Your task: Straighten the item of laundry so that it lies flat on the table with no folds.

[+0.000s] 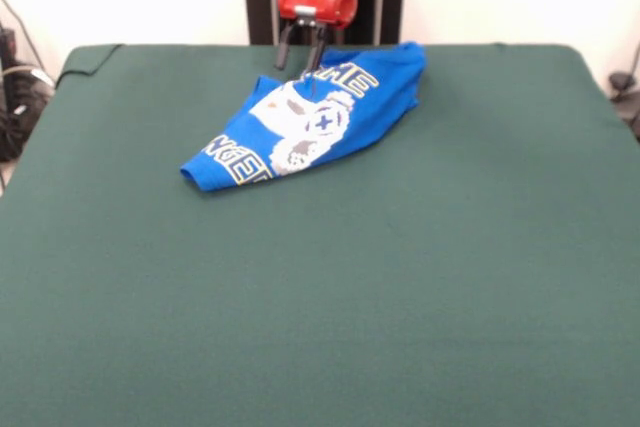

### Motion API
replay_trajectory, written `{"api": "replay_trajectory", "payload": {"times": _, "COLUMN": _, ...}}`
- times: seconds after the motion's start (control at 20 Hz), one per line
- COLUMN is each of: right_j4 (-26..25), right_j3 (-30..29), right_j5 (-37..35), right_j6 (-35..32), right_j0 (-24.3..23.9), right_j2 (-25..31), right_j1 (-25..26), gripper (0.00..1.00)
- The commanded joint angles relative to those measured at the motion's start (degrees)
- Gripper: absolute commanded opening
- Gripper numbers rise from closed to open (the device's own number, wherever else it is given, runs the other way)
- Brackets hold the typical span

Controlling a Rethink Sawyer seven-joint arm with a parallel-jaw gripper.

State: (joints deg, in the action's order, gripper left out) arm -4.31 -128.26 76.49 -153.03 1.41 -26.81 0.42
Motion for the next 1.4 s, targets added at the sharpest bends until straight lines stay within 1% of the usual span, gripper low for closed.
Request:
{"api": "replay_trajectory", "payload": {"times": 0.05, "right_j4": 6.6, "right_j3": 8.2, "right_j5": 3.8, "right_j6": -4.2, "right_j0": -0.2, "right_j2": 4.4, "right_j1": 4.6, "gripper": 1.0}}
{"api": "replay_trajectory", "payload": {"times": 0.1, "right_j4": 7.1, "right_j3": 7.7, "right_j5": 6.0, "right_j6": -4.1, "right_j0": -0.3, "right_j2": 3.8, "right_j1": 5.2, "gripper": 1.0}}
{"api": "replay_trajectory", "payload": {"times": 0.15, "right_j4": 7.4, "right_j3": 7.6, "right_j5": 6.5, "right_j6": -4.0, "right_j0": -0.3, "right_j2": 3.5, "right_j1": 5.2, "gripper": 1.0}}
{"api": "replay_trajectory", "payload": {"times": 0.25, "right_j4": 8.8, "right_j3": 5.7, "right_j5": 9.5, "right_j6": -4.2, "right_j0": 0.1, "right_j2": 2.9, "right_j1": 5.5, "gripper": 1.0}}
{"api": "replay_trajectory", "payload": {"times": 0.35, "right_j4": 10.1, "right_j3": 4.9, "right_j5": 11.5, "right_j6": -4.3, "right_j0": 0.8, "right_j2": 3.5, "right_j1": 6.6, "gripper": 1.0}}
{"api": "replay_trajectory", "payload": {"times": 0.4, "right_j4": 11.3, "right_j3": 4.8, "right_j5": 13.5, "right_j6": -4.6, "right_j0": 1.2, "right_j2": 4.2, "right_j1": 8.3, "gripper": 1.0}}
{"api": "replay_trajectory", "payload": {"times": 0.6, "right_j4": 10.9, "right_j3": 4.0, "right_j5": 15.8, "right_j6": -5.1, "right_j0": -0.1, "right_j2": 3.4, "right_j1": 8.1, "gripper": 1.0}}
{"api": "replay_trajectory", "payload": {"times": 0.7, "right_j4": 9.2, "right_j3": 3.8, "right_j5": 15.7, "right_j6": -5.0, "right_j0": -0.9, "right_j2": 2.6, "right_j1": 7.4, "gripper": 1.0}}
{"api": "replay_trajectory", "payload": {"times": 0.85, "right_j4": 8.5, "right_j3": 4.0, "right_j5": 15.9, "right_j6": -4.8, "right_j0": -1.7, "right_j2": 2.3, "right_j1": 7.2, "gripper": 1.0}}
{"api": "replay_trajectory", "payload": {"times": 0.95, "right_j4": 9.0, "right_j3": 4.2, "right_j5": 16.1, "right_j6": -4.6, "right_j0": -2.1, "right_j2": 2.5, "right_j1": 7.9, "gripper": 1.0}}
{"api": "replay_trajectory", "payload": {"times": 1.1, "right_j4": 9.5, "right_j3": 5.6, "right_j5": 15.5, "right_j6": -4.8, "right_j0": -2.8, "right_j2": 3.8, "right_j1": 10.7, "gripper": 1.0}}
{"api": "replay_trajectory", "payload": {"times": 1.4, "right_j4": 7.9, "right_j3": 8.5, "right_j5": 13.3, "right_j6": -4.6, "right_j0": -3.8, "right_j2": 5.0, "right_j1": 14.1, "gripper": 1.0}}
